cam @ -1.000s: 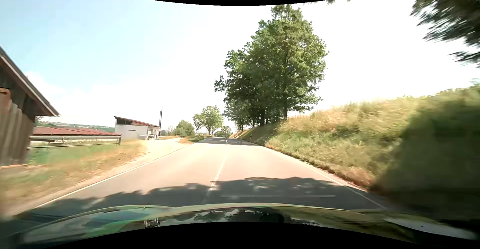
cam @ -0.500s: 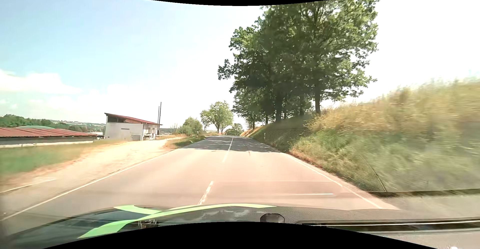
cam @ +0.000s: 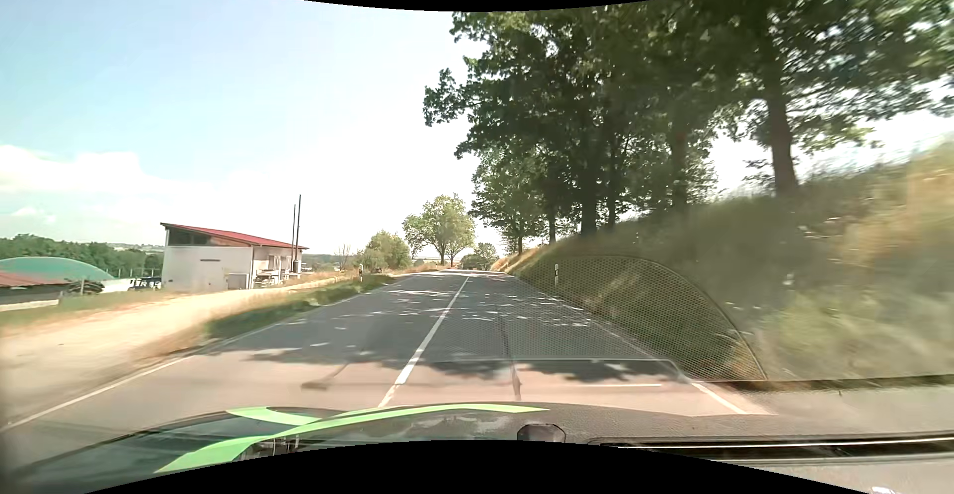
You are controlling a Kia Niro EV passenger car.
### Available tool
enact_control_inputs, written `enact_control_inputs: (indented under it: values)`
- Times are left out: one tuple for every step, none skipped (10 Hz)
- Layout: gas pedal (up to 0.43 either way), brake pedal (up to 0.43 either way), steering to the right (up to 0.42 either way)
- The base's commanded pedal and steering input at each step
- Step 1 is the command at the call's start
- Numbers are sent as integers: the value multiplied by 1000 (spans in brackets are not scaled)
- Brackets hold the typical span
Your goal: Follow the waypoints while adhering to traffic rules and regulations
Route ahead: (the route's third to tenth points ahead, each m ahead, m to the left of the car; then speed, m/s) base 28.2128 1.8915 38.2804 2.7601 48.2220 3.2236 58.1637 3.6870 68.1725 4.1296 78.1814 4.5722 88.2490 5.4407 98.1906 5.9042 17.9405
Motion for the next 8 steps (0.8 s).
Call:
enact_control_inputs:
  values:
    - [350, 0, -18]
    - [331, 0, -16]
    - [299, 0, -16]
    - [268, 0, -16]
    - [268, 0, -16]
    - [268, 0, -16]
    - [268, 0, -15]
    - [280, 0, -11]
